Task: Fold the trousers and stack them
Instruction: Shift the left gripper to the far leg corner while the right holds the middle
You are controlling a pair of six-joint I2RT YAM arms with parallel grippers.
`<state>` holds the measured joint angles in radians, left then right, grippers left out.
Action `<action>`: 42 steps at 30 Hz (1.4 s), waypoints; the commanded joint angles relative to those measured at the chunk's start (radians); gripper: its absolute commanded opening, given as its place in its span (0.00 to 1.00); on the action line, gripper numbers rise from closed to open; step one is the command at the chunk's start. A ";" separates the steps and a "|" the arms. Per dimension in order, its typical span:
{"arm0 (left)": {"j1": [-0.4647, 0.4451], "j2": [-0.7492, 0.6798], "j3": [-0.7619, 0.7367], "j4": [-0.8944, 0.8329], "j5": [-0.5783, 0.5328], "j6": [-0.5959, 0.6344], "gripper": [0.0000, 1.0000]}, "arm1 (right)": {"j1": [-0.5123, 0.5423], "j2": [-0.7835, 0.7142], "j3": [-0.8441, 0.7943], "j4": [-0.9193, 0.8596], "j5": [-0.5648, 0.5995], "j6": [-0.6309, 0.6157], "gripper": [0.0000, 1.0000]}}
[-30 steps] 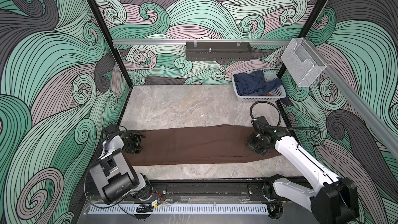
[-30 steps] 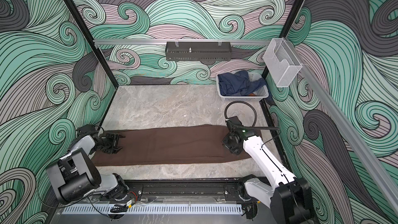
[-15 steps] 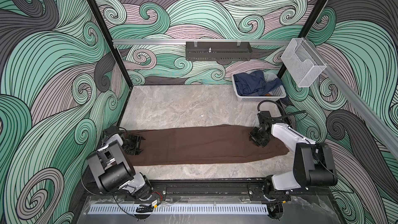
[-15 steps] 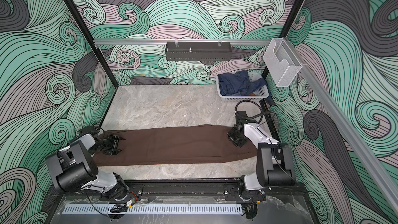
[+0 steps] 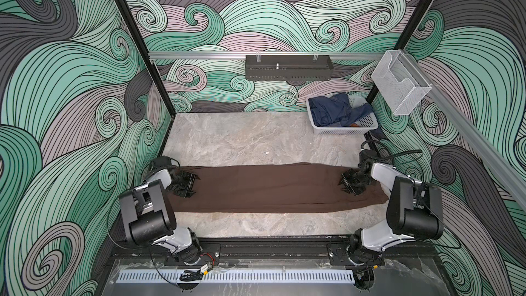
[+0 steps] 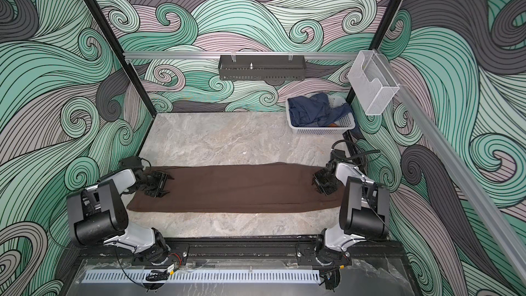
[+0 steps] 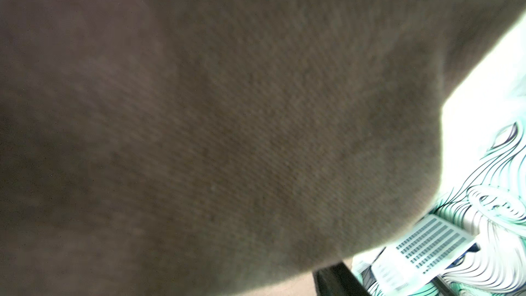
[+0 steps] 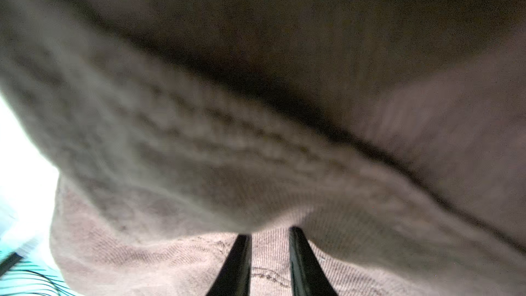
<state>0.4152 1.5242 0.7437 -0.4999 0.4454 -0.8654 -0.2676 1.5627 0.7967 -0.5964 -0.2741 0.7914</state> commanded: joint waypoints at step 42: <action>0.070 0.338 0.739 -0.354 -0.038 0.571 0.64 | 0.389 -0.025 0.013 0.042 0.040 -0.071 0.44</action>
<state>0.4896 1.8328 1.4235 -0.8223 0.4438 -0.3424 0.1204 1.4967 0.8181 -0.5472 -0.2718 0.7158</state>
